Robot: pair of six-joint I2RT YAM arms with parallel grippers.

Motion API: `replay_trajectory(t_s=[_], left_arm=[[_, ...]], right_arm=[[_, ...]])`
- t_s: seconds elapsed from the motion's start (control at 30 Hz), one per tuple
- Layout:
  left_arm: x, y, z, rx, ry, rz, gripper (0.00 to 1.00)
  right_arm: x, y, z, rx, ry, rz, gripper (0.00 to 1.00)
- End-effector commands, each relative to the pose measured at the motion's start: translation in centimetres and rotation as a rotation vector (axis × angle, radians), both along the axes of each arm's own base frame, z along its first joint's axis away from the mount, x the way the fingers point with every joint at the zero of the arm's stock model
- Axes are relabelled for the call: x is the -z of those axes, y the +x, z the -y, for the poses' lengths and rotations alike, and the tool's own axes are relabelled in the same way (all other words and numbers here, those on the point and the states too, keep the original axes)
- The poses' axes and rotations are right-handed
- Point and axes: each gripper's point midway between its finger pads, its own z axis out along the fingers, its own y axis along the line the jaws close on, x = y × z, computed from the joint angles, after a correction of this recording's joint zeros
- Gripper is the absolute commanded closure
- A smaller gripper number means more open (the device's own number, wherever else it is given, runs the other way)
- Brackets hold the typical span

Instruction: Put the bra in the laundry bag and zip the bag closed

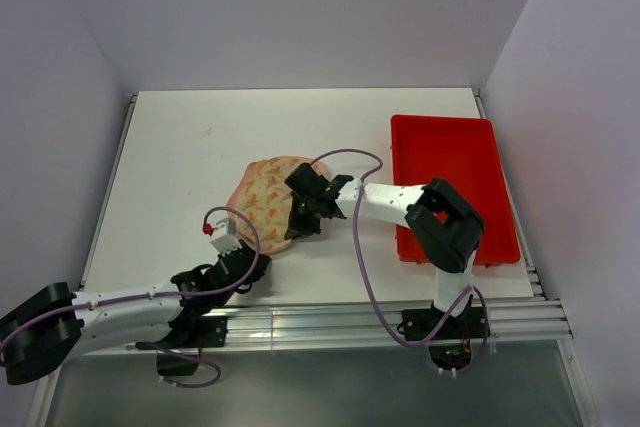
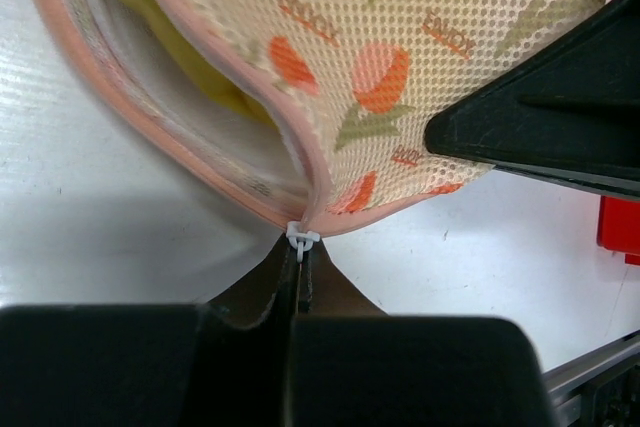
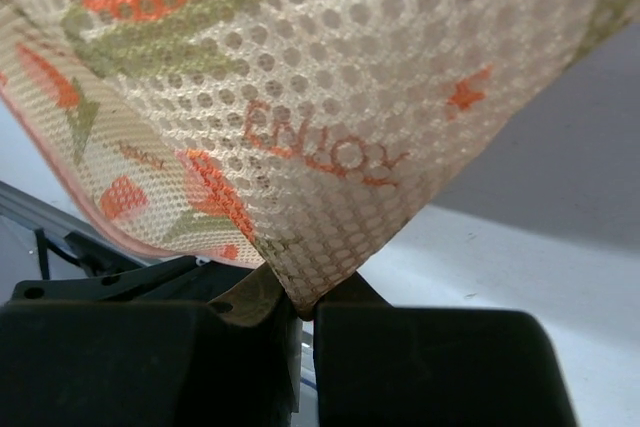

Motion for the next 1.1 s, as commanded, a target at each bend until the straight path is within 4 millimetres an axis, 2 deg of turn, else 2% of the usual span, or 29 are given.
replay_trajectory(t_s=[0.0, 0.2, 0.4, 0.53, 0.63, 0.73, 0.9, 1.07], left_arm=[[2.1, -0.7, -1.8, -0.032, 0.065, -0.061, 1.00], [2.9, -1.1, -2.1, -0.045, 0.059, -0.103, 1.00], [2.8, -1.3, -1.9, -0.037, 0.059, -0.112, 1.00], [1.7, -0.9, -1.2, -0.014, 0.063, -0.092, 1.00], [1.4, -0.9, -1.0, 0.002, 0.084, -0.092, 1.00], [1.0, -0.7, -0.9, 0.001, 0.099, -0.091, 1.00], [1.3, -0.7, -0.8, 0.011, 0.123, -0.106, 1.00], [1.5, -0.8, 0.0, 0.035, 0.115, -0.115, 1.00]], right_arm=[[1.8, 3.1, 4.3, 0.060, -0.140, 0.089, 1.00], [2.6, 5.1, 6.3, 0.046, -0.186, 0.125, 1.00], [2.5, 8.0, 6.5, 0.018, -0.222, 0.177, 1.00], [1.9, 9.6, 6.2, -0.002, -0.254, 0.228, 0.94], [1.0, 10.0, 6.1, -0.017, -0.251, 0.249, 0.86], [0.3, 9.9, 6.3, -0.013, -0.245, 0.259, 0.82], [-0.9, 9.5, 6.3, -0.031, -0.230, 0.262, 0.71], [-1.8, 9.2, 6.6, -0.020, -0.226, 0.259, 0.47]])
